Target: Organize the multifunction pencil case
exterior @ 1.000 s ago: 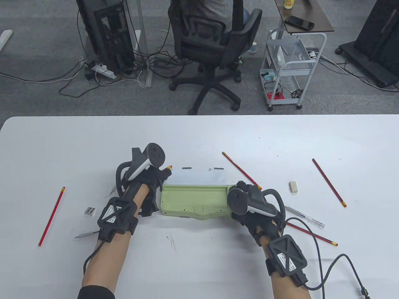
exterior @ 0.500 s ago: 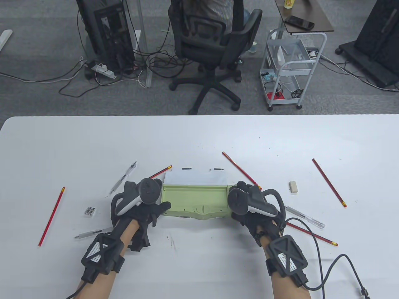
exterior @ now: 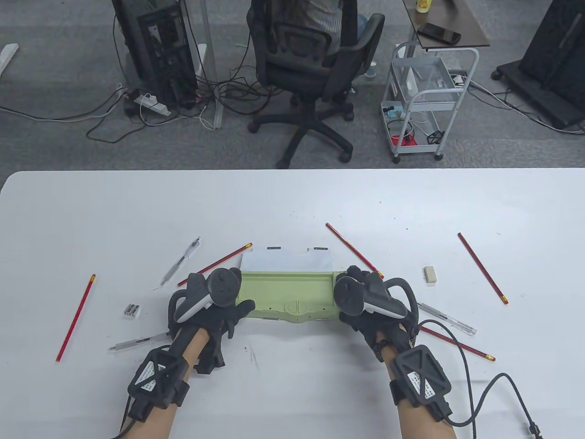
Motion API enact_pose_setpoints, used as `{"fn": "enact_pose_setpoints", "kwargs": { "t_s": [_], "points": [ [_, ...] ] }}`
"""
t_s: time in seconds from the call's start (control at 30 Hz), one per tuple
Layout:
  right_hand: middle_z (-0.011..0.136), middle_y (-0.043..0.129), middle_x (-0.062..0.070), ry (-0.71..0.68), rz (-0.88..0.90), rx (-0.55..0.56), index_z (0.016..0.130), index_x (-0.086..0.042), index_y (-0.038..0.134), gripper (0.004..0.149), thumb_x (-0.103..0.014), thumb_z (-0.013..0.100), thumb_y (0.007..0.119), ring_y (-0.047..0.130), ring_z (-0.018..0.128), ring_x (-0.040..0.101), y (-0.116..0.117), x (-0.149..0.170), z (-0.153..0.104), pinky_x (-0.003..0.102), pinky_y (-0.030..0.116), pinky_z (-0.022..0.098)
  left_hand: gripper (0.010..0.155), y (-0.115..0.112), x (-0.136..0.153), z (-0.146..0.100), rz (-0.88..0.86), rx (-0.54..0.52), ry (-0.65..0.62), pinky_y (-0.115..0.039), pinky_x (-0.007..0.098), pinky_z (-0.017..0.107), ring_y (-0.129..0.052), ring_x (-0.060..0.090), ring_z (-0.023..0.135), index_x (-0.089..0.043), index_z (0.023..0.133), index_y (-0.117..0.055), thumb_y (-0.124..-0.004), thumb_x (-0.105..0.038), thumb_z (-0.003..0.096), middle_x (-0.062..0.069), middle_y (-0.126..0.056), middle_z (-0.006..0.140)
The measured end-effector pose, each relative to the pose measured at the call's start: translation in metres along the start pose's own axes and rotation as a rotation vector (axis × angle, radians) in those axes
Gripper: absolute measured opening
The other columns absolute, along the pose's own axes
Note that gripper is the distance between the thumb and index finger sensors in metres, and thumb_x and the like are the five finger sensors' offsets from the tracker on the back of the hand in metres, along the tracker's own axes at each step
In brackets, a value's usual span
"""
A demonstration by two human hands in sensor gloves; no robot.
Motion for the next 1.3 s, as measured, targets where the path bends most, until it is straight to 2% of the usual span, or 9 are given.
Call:
{"fn": "enact_pose_setpoints", "kwargs": {
  "t_s": [0.8, 1.03, 1.3],
  "points": [
    [0.112, 0.04, 0.03, 0.002, 0.025, -0.028, 0.111, -0.004, 0.046, 0.081, -0.042, 0.049, 0.081, 0.054, 0.1, 0.057, -0.002, 0.003, -0.002, 0.063, 0.054, 0.072, 0.085, -0.003, -0.004, 0.0, 0.067, -0.005, 0.017, -0.058, 0.069, 0.07, -0.061, 0.048, 0.106, -0.016, 0.111, -0.031, -0.06, -0.057, 0.0425, 0.015, -0.054, 0.118],
    [0.111, 0.047, 0.031, 0.033, 0.091, 0.04, 0.11, -0.004, 0.051, 0.074, -0.04, 0.051, 0.078, 0.059, 0.098, 0.057, -0.025, 0.017, -0.012, 0.066, 0.057, 0.071, 0.085, -0.003, -0.005, 0.0, 0.075, 0.004, 0.024, -0.058, 0.069, 0.07, -0.061, 0.048, 0.106, -0.015, 0.111, -0.031, -0.06, -0.056, 0.0427, 0.015, -0.054, 0.118],
    [0.108, 0.057, 0.029, 0.178, 0.028, 0.101, 0.107, -0.004, 0.058, 0.07, -0.04, 0.051, 0.078, 0.068, 0.095, 0.056, -0.053, 0.06, -0.028, 0.065, 0.062, 0.069, 0.085, -0.004, -0.005, 0.0, 0.079, 0.011, 0.031, -0.058, 0.069, 0.07, -0.061, 0.049, 0.106, -0.015, 0.111, -0.031, -0.06, -0.056, 0.0429, 0.015, -0.054, 0.119]
  ]
}}
Point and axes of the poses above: the tracker on the back of each hand, its own x axis roughly to the little-finger side, its own z axis roughly from the wrist to the fingertips, y = z × x, the point moved 4 cm from there along z, roughly from the wrist to the fingertips
